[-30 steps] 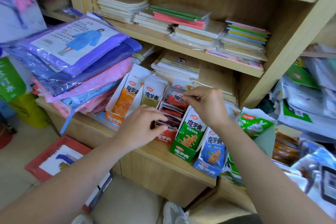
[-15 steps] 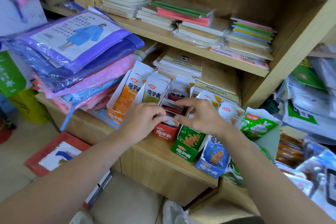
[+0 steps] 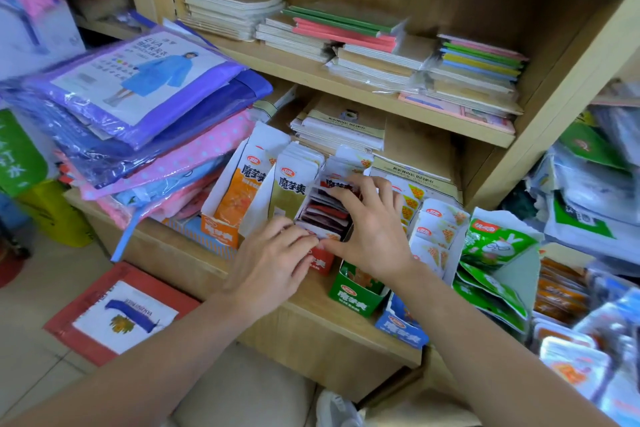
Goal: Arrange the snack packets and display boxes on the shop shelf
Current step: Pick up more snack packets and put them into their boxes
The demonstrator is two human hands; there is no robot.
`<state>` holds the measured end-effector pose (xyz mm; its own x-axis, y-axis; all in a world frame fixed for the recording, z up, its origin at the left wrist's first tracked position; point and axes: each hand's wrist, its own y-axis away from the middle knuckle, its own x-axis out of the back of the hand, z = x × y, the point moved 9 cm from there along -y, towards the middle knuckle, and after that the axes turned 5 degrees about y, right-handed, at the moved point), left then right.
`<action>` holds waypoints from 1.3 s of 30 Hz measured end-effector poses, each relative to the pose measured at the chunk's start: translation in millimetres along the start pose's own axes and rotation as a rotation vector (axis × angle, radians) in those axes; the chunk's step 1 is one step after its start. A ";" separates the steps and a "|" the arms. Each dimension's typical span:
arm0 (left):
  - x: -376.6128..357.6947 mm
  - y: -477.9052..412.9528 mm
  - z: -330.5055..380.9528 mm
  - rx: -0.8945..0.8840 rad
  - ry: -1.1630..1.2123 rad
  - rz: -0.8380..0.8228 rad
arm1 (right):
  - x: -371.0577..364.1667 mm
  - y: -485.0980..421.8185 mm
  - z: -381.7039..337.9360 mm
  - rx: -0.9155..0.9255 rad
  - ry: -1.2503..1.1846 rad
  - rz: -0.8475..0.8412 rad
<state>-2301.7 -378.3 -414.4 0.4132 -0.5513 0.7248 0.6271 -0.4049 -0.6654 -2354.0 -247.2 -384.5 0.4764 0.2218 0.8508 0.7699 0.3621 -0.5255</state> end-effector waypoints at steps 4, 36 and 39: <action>-3.4 6.5 2.2 -0.021 -0.072 -0.048 | -10.1 -1.2 20.6 -0.051 -0.034 -0.132; 7.6 -13.3 -4.7 -0.070 0.090 -0.016 | 62.7 -52.6 102.6 -0.756 -0.704 0.019; -1.8 -13.6 -14.0 -0.015 0.091 -0.058 | 97.1 -56.6 87.8 -0.666 -0.779 0.072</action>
<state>-2320.2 -382.0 -409.1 0.3142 -0.5904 0.7435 0.6378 -0.4488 -0.6259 -2388.6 -166.6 -272.0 0.3056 0.8350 0.4576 0.9429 -0.1985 -0.2674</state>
